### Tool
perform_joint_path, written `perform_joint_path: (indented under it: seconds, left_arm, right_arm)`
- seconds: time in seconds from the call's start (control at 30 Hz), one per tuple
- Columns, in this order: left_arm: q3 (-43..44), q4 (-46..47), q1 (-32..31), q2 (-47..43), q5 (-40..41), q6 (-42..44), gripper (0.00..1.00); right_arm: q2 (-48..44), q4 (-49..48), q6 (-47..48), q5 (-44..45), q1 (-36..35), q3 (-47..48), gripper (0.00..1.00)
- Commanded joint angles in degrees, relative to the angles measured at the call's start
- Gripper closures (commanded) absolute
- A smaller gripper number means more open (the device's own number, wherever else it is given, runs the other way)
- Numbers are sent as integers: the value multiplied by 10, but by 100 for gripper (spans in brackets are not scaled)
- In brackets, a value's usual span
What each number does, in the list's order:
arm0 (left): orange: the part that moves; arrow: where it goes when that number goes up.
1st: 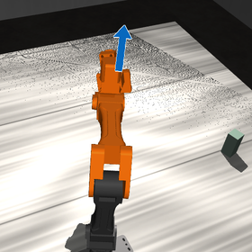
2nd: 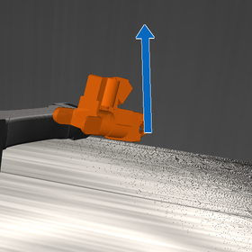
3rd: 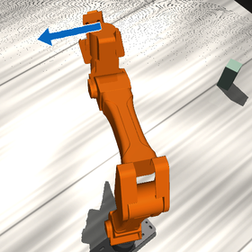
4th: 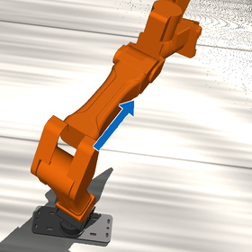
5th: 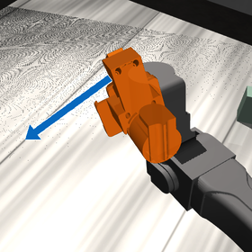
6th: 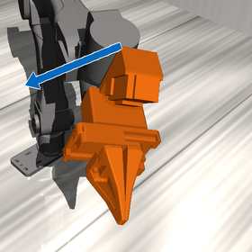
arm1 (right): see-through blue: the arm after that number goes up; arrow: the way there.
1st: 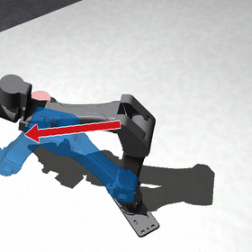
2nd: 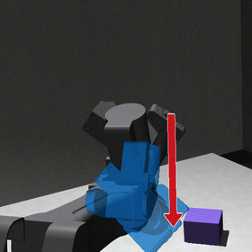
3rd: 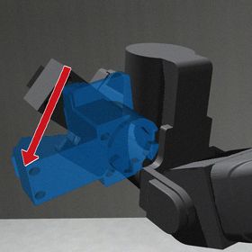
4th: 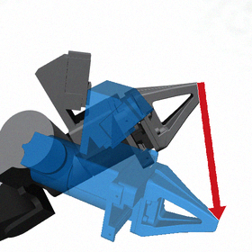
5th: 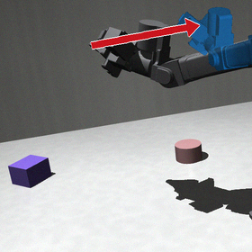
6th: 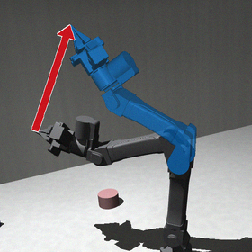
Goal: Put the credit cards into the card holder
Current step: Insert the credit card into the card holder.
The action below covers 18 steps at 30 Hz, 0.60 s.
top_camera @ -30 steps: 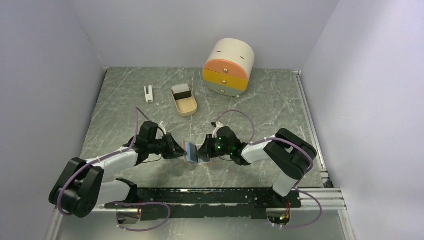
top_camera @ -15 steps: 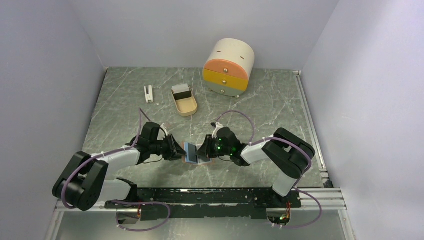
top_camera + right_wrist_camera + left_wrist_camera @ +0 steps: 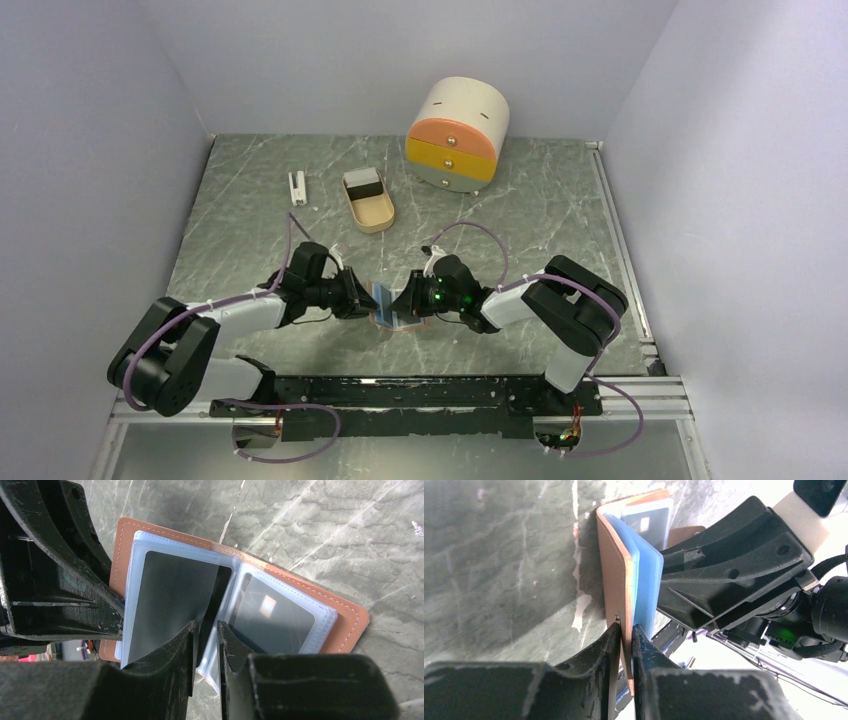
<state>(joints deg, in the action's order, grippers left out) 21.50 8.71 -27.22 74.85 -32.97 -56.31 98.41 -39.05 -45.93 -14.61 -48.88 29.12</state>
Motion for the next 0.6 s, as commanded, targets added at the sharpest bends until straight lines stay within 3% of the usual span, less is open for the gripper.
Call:
perform_joint_path:
  seconds: [0.0,0.33,0.57]
  left_arm:
    - [34,18,-21,0,7,-1,83]
    - [70,-44,-50,-23,60,29,91]
    - [104,-133,-53,-33,103,55,91]
  right_arm:
    - [18,22,6,5,-7,-12,75]
    - [6,39,17,10,-7,-14,73]
    - [-70,158,56,51,-5,6,69]
